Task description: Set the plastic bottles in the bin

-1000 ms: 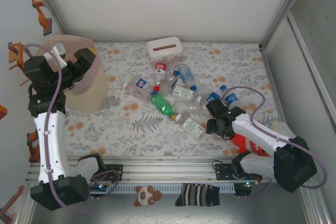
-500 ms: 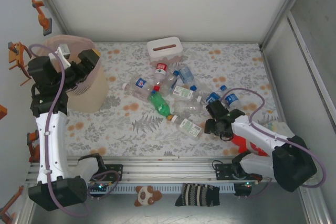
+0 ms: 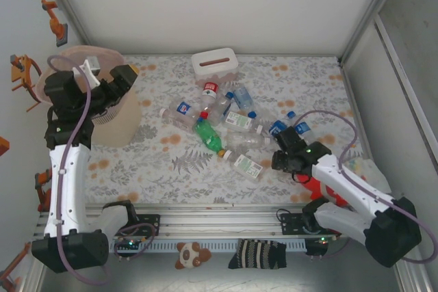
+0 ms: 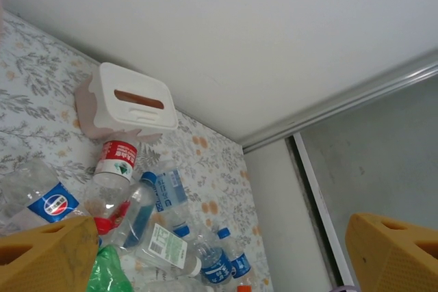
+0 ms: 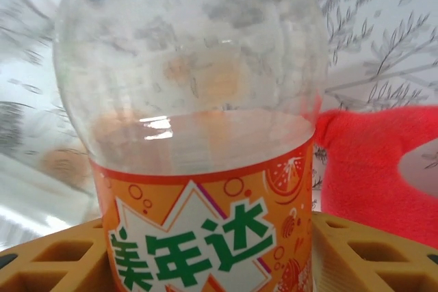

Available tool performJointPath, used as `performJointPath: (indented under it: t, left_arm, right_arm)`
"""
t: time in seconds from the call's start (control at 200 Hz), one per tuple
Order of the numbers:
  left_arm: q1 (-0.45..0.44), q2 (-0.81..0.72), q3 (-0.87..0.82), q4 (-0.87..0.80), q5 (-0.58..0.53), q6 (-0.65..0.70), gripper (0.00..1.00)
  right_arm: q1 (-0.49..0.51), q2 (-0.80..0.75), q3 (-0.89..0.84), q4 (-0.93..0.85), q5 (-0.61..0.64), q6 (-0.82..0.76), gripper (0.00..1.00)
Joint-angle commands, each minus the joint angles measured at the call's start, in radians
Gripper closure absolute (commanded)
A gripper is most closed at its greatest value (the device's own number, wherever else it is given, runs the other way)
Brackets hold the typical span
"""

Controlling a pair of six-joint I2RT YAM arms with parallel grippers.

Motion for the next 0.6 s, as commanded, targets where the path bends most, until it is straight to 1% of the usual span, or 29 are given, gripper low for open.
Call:
performJointPath:
  t: [0.0,0.145,0.225,0.28,0.406,0.596]
  left_arm:
    - [-0.048,-0.005,-0.018,0.086,-0.003,0.026,0.08]
    - [-0.135,0.006,-0.033,0.188,0.005,0.052,0.08]
    - [-0.198,0.02,-0.038,0.249,0.009,0.073,0.13]
    - [-0.245,0.032,-0.039,0.295,0.017,0.096,0.13]
    - [-0.357,0.057,-0.04,0.364,0.016,0.153,0.13]
    - [-0.51,0.122,-0.015,0.45,0.017,0.186,0.12]
  right_arm:
    - [-0.005,-0.076,0.079,-0.039,0.029,-0.068,0.45]
    - [-0.005,-0.15,0.163,0.022,-0.066,-0.192,0.45]
    - [-0.005,-0.158,0.217,0.058,-0.143,-0.254,0.46]
    - [-0.005,-0.158,0.249,0.087,-0.198,-0.289,0.47]
    - [-0.005,-0.168,0.302,0.178,-0.319,-0.339,0.48]
    - [-0.005,-0.169,0.349,0.325,-0.492,-0.378,0.5]
